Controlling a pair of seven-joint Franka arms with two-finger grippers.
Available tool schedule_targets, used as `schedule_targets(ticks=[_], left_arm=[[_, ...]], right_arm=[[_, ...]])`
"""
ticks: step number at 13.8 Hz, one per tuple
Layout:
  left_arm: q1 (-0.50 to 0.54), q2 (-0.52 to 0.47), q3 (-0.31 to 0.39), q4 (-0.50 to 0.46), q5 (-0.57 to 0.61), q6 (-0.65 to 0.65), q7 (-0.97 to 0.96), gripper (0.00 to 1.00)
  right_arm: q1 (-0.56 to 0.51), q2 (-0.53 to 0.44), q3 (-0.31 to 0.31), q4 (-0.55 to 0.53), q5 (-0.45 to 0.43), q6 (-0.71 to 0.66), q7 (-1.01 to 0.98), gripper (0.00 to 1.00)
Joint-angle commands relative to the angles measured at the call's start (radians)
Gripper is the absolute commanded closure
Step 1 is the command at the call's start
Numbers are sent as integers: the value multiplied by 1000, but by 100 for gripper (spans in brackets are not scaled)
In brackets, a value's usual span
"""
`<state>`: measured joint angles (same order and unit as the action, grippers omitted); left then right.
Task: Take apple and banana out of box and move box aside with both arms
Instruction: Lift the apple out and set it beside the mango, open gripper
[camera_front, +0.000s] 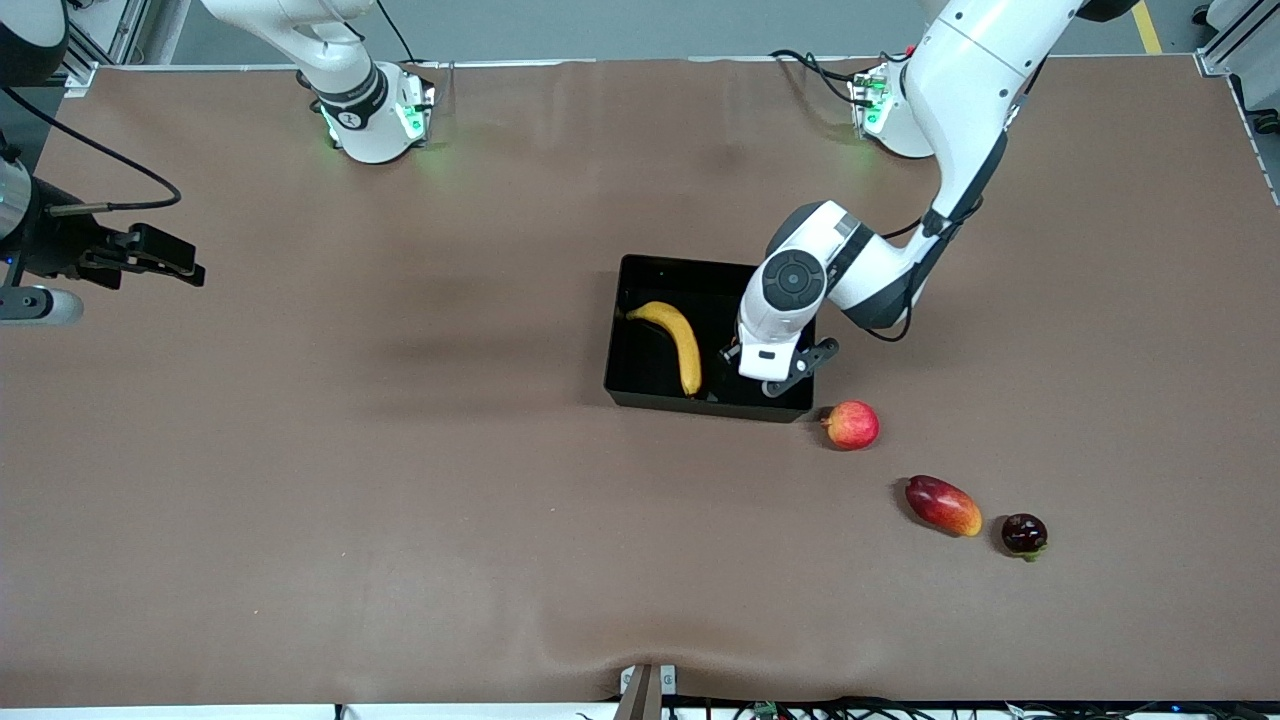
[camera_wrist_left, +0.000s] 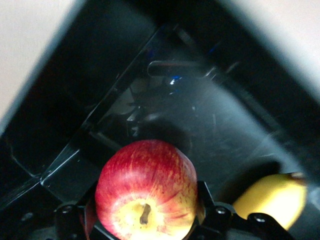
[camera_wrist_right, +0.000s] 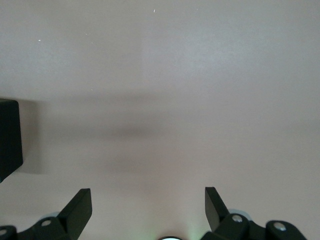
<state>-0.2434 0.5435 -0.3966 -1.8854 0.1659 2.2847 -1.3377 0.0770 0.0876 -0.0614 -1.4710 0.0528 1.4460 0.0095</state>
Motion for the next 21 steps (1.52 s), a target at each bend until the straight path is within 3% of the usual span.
schedule_targets(ticks=[1,3,5,12,15,17,21], left_arm=[[3,-27,4,165,23,-166,-11,100],[33,-27,7,297,23,-287,38,100],[114,-46,7,338,23,-333,157,100],[421,-42,9,275,27,-360,607,100],[519,27,7,259,140,-338,690,100],[568,61,7,215,233,-266,692,100],[642,122,7,134,291,-81,696,100]], right_arm=[[6,1,0,37,5,-6,10,0],[18,1,2,35,6,-16,10,0],[21,-2,-5,35,7,-16,20,0],[49,15,-1,17,2,-29,7,0],[40,17,-1,17,4,-26,7,0],[53,30,-1,18,2,-4,9,0],[58,32,0,20,6,45,7,0]])
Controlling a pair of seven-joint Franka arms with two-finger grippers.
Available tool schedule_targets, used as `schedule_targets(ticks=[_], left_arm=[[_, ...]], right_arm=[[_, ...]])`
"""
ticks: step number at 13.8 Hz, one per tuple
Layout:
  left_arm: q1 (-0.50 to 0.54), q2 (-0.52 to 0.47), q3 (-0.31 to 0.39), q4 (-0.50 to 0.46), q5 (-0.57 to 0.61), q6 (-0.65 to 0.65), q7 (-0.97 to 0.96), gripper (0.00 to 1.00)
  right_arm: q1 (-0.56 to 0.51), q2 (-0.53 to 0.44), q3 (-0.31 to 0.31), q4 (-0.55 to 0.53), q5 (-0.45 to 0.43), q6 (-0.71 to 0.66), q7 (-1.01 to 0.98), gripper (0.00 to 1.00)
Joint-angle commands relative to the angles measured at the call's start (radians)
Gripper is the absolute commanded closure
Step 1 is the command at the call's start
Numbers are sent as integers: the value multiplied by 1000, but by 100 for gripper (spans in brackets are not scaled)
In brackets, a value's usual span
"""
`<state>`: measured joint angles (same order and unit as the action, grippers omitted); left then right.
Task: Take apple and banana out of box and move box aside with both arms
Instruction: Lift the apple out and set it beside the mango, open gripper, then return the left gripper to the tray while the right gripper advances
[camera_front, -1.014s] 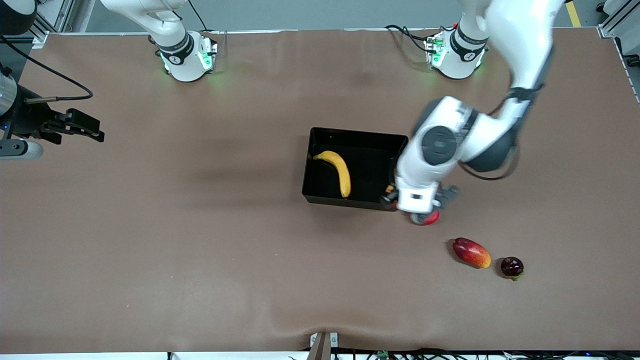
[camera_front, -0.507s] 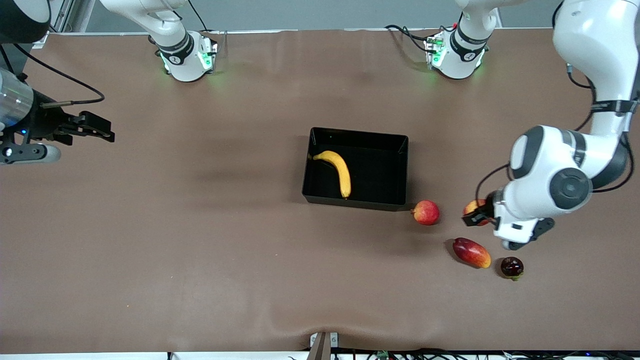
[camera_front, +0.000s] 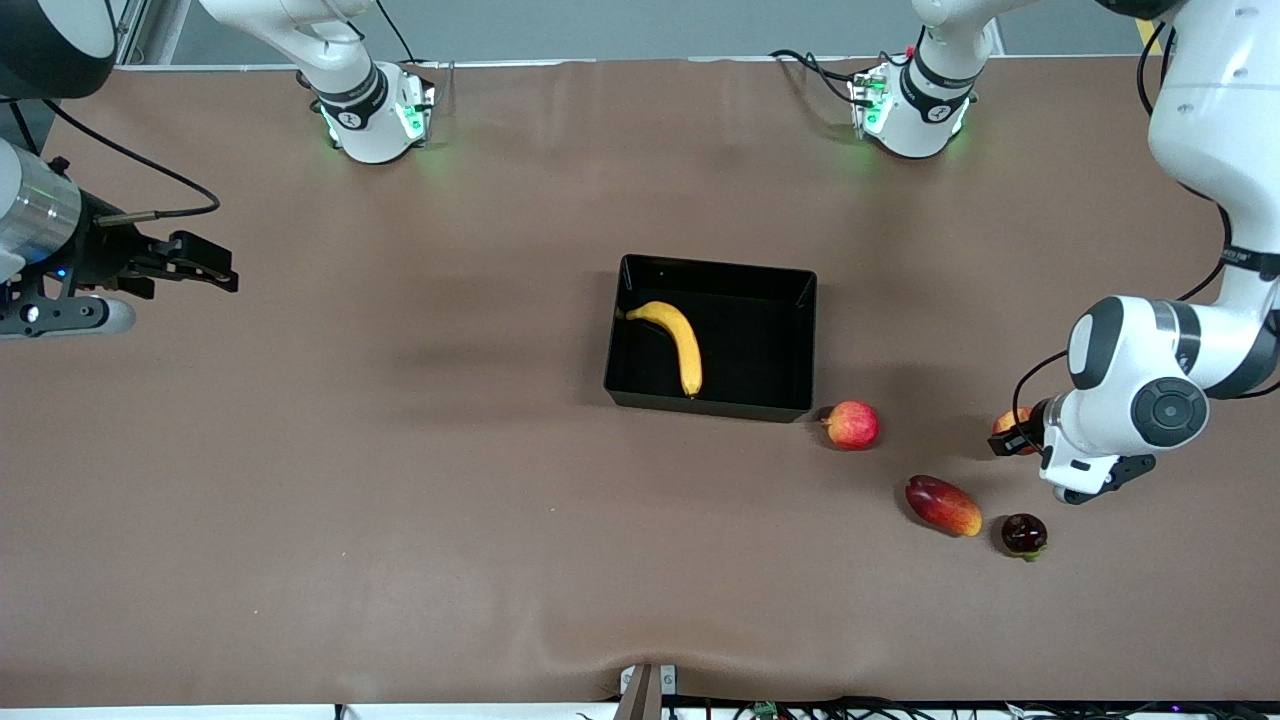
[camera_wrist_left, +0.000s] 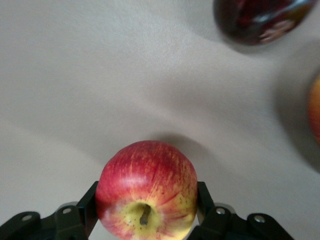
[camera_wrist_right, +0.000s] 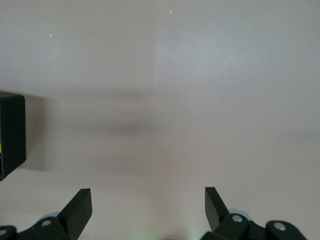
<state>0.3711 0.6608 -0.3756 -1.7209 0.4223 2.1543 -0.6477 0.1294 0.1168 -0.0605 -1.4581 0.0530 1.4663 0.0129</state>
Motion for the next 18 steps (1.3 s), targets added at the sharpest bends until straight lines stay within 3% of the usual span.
schedule_targets(ticks=[1,2,3,4,7,10,14,15,18], left_arm=[[37,14,-14,-31,41,55,6,100],[37,14,-14,-31,41,55,6,76],[35,11,-16,-31,41,55,6,34],[34,4,-17,-31,41,55,6,0],[31,-58,-43,-42,32,30,0,0],[32,-131,-138,-37,15,-62,-12,0],[25,-167,-317,-35,-20,-125,-127,0],[0,-162,-353,-32,-14,-125,-141,0],[-147,-156,-361,-26,-7,-116,-151,0]], right_arm=[[12,6,-1,5,5,35,5,0],[21,10,-1,7,5,37,5,0],[32,12,-1,7,5,37,5,0],[44,11,-1,7,5,37,7,0],[85,30,-1,12,21,45,15,0],[154,78,-2,9,28,115,15,0],[164,81,-2,-19,27,94,13,0],[158,81,-2,-19,27,95,12,0],[157,81,-2,-22,27,92,12,0]])
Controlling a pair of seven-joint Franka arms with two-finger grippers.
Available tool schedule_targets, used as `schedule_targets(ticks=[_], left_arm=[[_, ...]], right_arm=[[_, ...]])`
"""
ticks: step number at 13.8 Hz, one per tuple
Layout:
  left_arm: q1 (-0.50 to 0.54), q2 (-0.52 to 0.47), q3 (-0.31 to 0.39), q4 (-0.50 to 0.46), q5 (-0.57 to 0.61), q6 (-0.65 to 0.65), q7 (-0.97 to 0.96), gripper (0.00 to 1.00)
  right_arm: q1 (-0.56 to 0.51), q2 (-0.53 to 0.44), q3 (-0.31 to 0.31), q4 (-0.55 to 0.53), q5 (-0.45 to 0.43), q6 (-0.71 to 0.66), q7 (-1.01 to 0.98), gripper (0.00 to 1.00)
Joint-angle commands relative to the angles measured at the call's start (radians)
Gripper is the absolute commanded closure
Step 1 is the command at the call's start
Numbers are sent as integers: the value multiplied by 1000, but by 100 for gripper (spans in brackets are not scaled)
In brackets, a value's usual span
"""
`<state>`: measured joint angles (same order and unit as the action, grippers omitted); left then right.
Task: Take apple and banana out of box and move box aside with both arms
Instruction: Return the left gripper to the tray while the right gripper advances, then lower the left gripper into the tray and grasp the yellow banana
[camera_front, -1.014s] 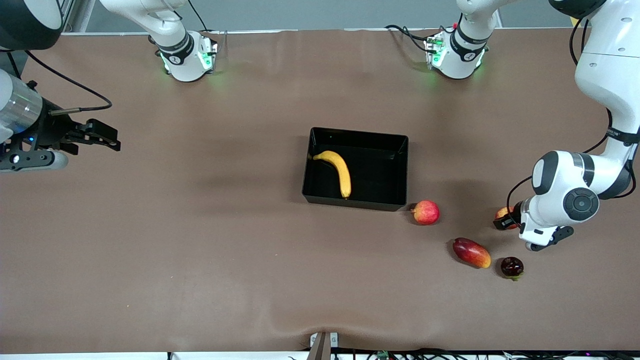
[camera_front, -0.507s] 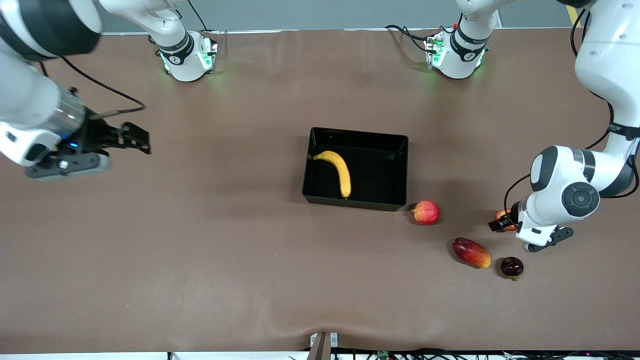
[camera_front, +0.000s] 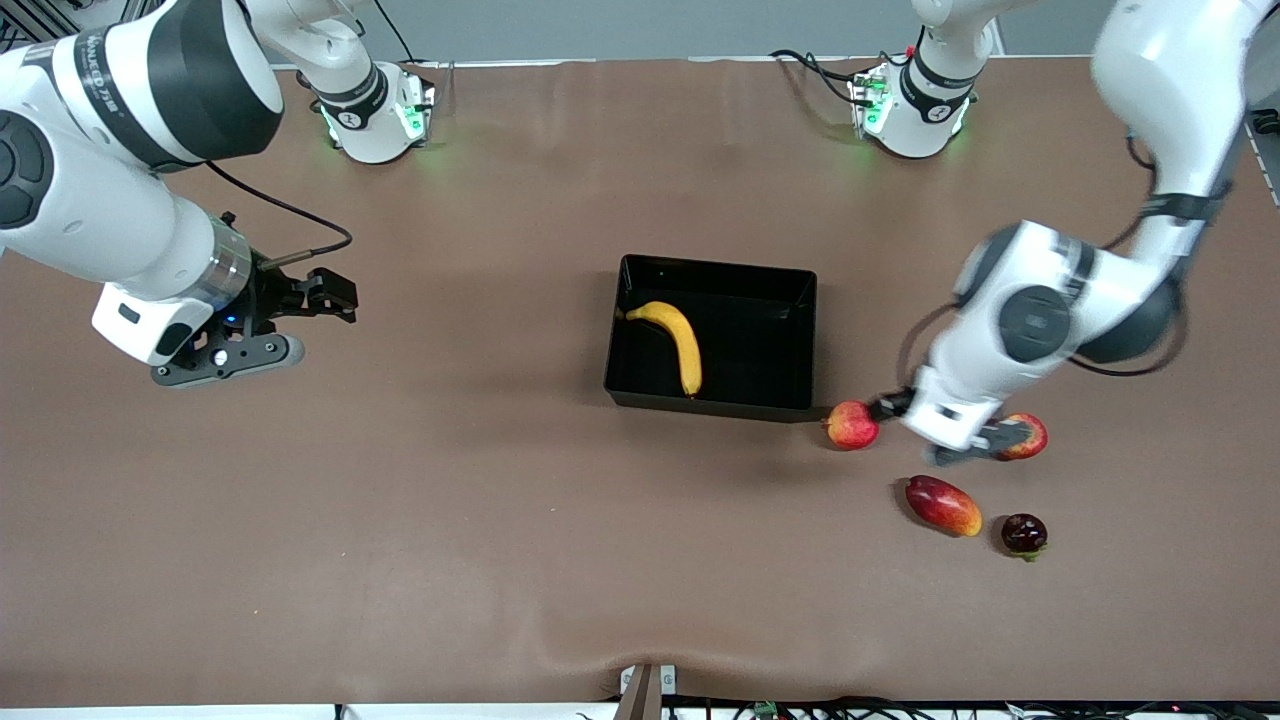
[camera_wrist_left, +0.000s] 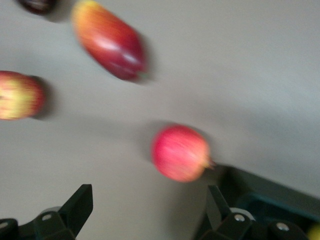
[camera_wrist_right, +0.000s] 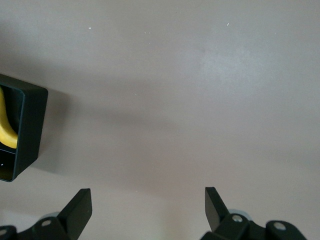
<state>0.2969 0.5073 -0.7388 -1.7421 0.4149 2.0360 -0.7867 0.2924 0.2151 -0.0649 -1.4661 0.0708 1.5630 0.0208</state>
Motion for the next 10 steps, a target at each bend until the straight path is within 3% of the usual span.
schedule_targets(ticks=[1,4,6,10], left_arm=[[-119,17,3,13,2,6,-19,0],[-301,94,16,78,7,6,-23,0],[-413,123,67,87,68,9,-103,0],[-479,215,76,76,163,94,-241,0]], right_arm=[[-6,-17,2,-14,9,-3,4,0],[-6,-17,2,-14,9,-3,5,0],[-6,-17,2,-14,9,-3,5,0],[-2,-17,2,-16,10,-3,8,0]])
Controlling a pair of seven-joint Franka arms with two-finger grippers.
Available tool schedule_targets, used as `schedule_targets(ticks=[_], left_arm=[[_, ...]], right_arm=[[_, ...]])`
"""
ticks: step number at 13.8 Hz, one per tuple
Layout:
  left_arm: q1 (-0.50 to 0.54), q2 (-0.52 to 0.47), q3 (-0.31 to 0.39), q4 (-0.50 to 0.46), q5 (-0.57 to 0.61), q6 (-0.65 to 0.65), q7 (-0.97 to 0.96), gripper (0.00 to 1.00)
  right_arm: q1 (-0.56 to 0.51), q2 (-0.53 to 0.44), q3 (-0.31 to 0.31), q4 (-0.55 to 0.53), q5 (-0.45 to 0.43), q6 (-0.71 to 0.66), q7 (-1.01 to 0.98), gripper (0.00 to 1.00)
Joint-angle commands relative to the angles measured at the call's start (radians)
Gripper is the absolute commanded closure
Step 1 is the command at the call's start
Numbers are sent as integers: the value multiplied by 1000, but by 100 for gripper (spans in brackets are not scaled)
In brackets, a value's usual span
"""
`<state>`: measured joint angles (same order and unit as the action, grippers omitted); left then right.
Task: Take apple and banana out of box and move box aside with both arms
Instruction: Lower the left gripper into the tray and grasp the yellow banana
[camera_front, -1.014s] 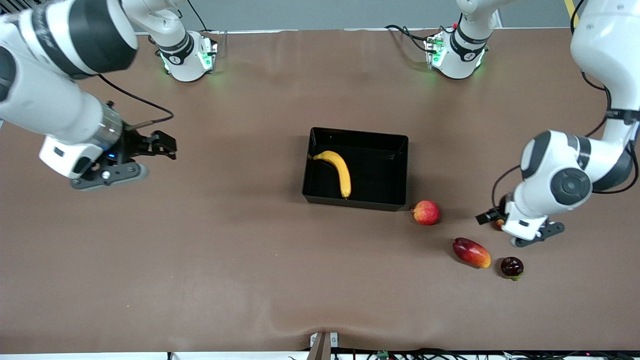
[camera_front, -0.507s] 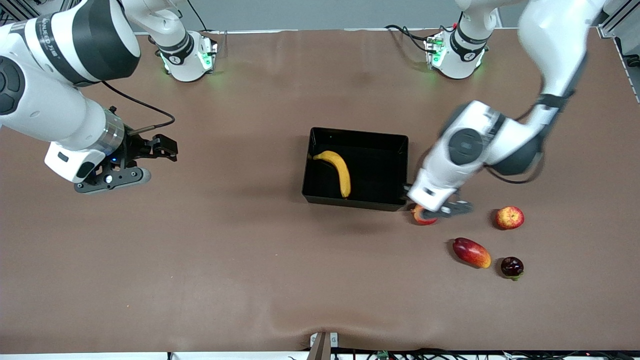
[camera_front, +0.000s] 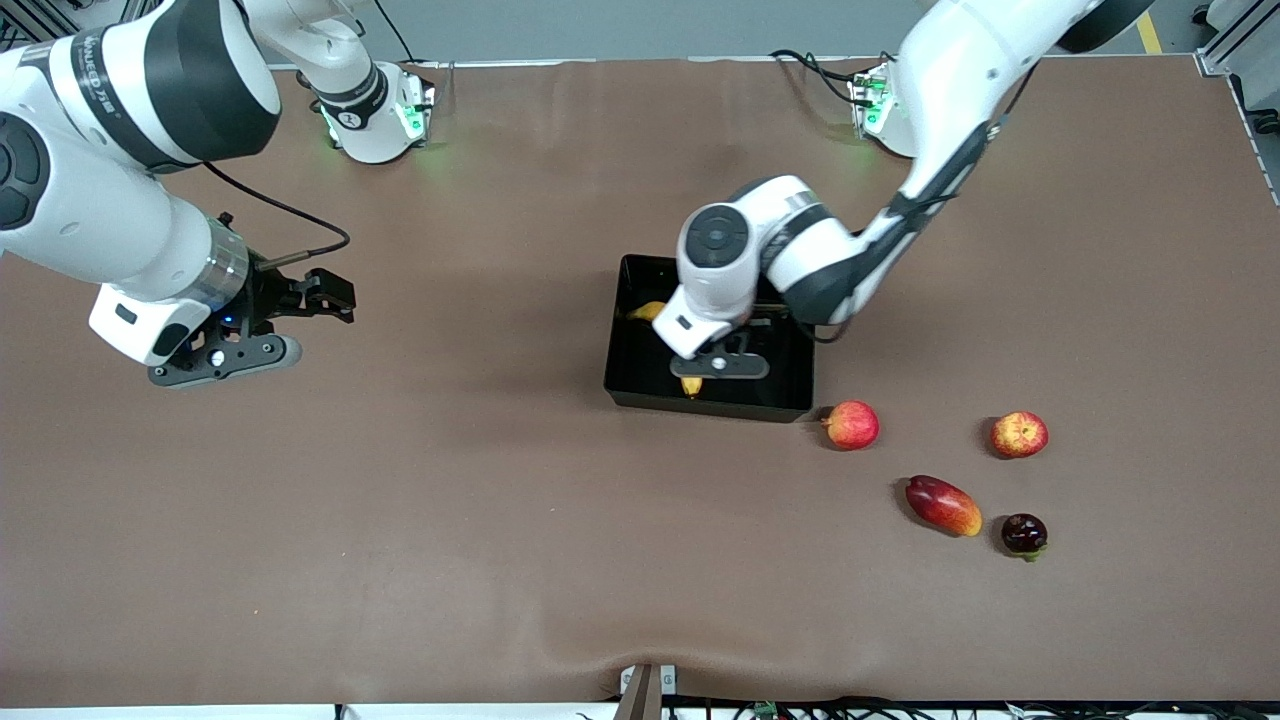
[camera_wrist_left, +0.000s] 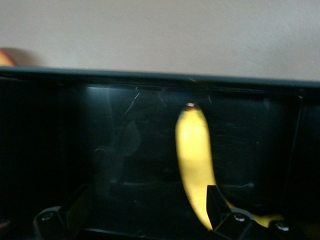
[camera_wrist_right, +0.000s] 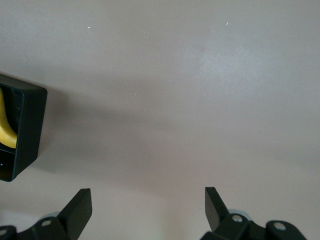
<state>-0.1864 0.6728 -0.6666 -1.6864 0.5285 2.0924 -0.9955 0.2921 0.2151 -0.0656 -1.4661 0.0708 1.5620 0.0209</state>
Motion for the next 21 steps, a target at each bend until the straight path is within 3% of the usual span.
schedule_targets(ticks=[1,6,10,11,12,21], left_arm=[[-7,71,4,22,57,55,-49,0],[-102,123,85,22,68,165,-161,0],[-114,130,105,25,56,169,-167,79],[-114,126,105,25,56,169,-167,95],[-113,122,105,28,56,169,-166,100],[-90,-54,96,45,41,89,-169,100]], right_arm=[[-1,-17,3,-16,10,0,8,0],[2,-17,3,-16,17,1,8,0],[4,-17,3,-17,17,-2,8,0],[4,-17,3,-19,17,-4,8,0],[5,-17,3,-19,17,-2,8,0],[9,-17,3,-19,17,-2,8,0]])
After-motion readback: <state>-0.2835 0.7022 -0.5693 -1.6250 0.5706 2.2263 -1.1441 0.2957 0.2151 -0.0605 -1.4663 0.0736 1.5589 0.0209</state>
